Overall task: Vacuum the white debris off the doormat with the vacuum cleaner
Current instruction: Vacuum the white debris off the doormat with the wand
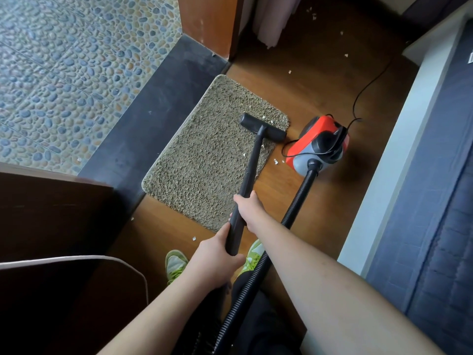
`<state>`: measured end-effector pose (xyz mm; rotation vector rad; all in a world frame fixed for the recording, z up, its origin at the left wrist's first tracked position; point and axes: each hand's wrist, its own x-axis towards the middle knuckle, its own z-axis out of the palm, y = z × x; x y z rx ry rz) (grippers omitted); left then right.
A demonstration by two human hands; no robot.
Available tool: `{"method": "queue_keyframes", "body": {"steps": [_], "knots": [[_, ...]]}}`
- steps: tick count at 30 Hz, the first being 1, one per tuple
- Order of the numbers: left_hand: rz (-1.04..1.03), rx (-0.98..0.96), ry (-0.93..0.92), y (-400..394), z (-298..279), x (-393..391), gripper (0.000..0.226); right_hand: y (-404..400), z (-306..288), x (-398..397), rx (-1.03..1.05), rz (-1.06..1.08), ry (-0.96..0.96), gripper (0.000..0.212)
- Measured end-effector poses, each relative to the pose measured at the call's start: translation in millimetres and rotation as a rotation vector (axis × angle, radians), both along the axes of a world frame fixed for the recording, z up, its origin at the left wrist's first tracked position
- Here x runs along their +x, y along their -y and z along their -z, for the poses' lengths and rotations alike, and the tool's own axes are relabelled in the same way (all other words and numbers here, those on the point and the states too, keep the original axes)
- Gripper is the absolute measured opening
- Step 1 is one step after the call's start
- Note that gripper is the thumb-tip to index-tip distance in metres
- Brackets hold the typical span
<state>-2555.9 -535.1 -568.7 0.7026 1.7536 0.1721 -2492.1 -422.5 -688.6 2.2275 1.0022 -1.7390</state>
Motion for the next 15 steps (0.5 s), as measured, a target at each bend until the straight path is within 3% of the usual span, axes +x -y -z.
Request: {"method": "queue_keyframes", "body": {"steps": [15], "knots": [[-0.059, -0.038, 0.051, 57.2, -15.7, -4.6, 0.083, 61.4, -13.0, 3.4, -0.044, -0.043, -0.010, 0.079]]}}
